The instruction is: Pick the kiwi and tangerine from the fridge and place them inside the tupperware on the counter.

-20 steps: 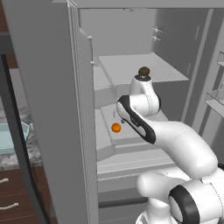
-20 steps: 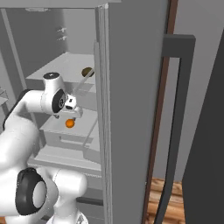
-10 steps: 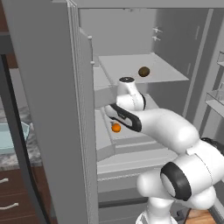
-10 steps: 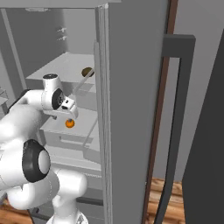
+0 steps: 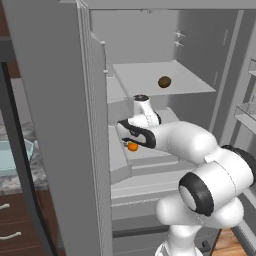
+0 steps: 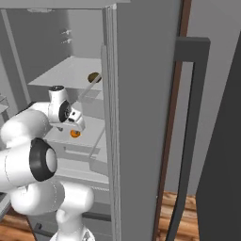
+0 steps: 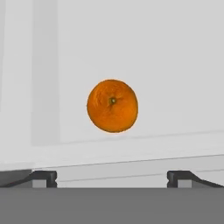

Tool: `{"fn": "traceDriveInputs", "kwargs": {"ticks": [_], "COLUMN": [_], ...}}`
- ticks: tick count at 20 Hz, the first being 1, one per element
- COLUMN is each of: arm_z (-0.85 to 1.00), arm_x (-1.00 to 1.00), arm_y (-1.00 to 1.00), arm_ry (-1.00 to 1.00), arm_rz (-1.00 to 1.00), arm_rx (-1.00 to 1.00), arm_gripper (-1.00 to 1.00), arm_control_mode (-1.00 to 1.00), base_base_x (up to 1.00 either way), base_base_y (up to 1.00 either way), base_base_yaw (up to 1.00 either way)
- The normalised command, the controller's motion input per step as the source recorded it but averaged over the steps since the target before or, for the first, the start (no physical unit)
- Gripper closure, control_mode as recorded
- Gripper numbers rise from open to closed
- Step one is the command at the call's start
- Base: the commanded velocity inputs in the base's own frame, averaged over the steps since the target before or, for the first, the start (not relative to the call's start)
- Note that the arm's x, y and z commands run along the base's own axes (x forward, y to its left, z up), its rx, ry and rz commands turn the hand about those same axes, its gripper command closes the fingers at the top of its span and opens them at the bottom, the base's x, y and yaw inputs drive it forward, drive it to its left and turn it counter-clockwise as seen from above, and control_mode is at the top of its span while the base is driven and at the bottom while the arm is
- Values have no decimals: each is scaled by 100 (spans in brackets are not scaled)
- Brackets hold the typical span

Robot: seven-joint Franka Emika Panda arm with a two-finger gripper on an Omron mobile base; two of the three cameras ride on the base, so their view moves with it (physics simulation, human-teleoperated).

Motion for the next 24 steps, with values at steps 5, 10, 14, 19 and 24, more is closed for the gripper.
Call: {"fn": "traceDriveInputs", "kwargs": {"ticks": [5, 10, 14, 19, 24], "arm_z": [-23, -12, -18, -23, -23], "arm_x": [29, 41, 30, 17, 0], "arm_y": [2, 6, 5, 3, 0], "arm_ry": [3, 5, 1, 0, 0], "arm_rz": [-2, -6, -4, -1, 0], "arm_rx": [0, 0, 0, 0, 0], "arm_gripper": [-100, -100, -100, -100, -100], "arm_control_mode": [-100, -100, -100, -100, -100], "base_base_x": [0, 0, 0, 0, 0], "base_base_y": [0, 0, 0, 0, 0], "base_base_yaw": [0, 0, 0, 0, 0]}}
